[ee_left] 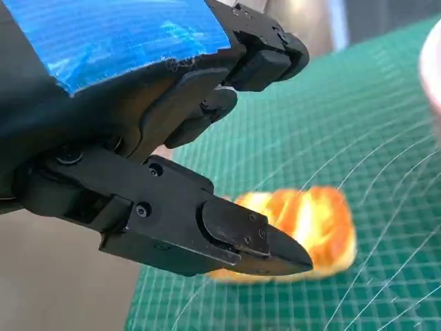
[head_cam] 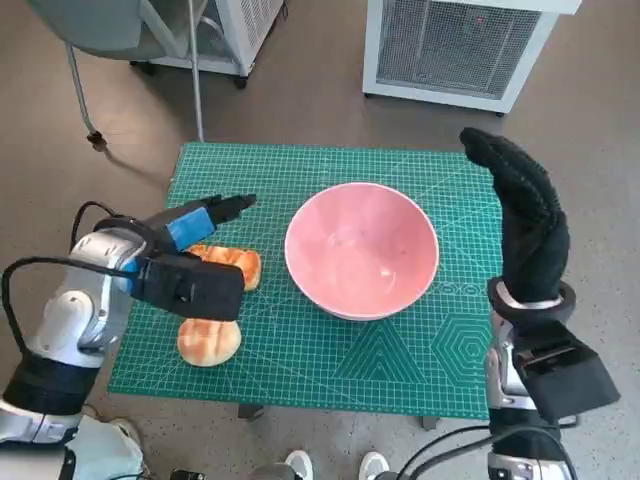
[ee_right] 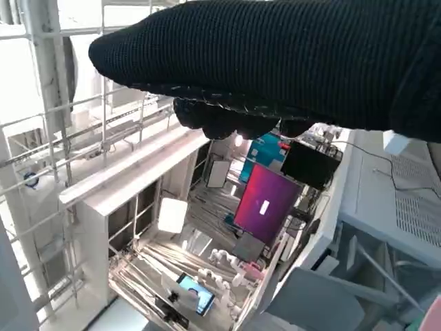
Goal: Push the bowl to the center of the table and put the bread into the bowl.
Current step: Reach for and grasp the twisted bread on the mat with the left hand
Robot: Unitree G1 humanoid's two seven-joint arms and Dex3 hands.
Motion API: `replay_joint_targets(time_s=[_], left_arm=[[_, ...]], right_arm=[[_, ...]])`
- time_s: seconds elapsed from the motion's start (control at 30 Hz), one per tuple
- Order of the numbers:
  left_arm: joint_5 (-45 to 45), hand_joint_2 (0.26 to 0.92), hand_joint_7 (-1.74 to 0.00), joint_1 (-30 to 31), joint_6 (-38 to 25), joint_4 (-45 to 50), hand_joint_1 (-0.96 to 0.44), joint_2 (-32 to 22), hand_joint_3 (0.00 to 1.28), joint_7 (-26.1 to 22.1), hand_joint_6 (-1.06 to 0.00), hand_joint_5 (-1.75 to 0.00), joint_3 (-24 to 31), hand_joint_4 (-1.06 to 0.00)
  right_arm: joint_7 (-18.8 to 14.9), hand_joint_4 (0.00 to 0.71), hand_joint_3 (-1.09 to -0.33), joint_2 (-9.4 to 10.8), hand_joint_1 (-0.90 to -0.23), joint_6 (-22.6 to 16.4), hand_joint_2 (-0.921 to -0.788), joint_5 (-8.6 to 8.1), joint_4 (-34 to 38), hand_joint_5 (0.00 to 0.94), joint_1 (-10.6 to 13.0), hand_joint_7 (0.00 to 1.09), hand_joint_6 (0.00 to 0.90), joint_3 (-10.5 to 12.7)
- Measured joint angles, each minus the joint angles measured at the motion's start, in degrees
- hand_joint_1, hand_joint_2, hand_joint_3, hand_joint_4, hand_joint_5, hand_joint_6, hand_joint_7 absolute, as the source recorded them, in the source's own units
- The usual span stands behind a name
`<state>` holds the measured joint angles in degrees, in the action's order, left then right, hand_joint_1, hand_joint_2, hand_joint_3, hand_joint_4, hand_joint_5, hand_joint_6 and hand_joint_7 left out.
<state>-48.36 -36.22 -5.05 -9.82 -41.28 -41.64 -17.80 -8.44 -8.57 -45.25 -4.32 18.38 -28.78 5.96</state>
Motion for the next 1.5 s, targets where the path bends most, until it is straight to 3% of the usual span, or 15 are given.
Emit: replay_joint_targets(time_s=[0.3, 0.73, 1.5], left_arm=[[-0.8, 0.676, 0.00, -1.0, -4.2, -0.4, -0.20, 0.3, 0.00, -2.3, -0.10, 0.00, -0.8, 0.00], [-0.9, 0.675, 0.00, -1.2, -4.8, -5.2, -0.23, 0.4, 0.00, -2.1, -0.10, 0.00, -2.8, 0.00], [-3.0, 0.688, 0.00, -3.9, -3.5, -19.5, -0.20, 4.1, 0.01, 4.1, -0.10, 0.00, -10.3, 0.00]], right_arm=[[0.0, 0.272, -0.830, 0.2, -0.523, 0.6, -0.921, -0.02, -0.3, 0.012, 0.1, 0.60, -0.001, 0.0], [0.0, 0.273, -0.828, 0.6, -0.523, 0.6, -0.921, -0.12, -0.6, 0.013, 0.2, 0.60, -0.001, -0.1], [0.0, 0.274, -0.830, 0.9, -0.515, 0.6, -0.921, -0.14, -0.6, 0.014, 0.4, 0.60, -0.001, -0.1]])
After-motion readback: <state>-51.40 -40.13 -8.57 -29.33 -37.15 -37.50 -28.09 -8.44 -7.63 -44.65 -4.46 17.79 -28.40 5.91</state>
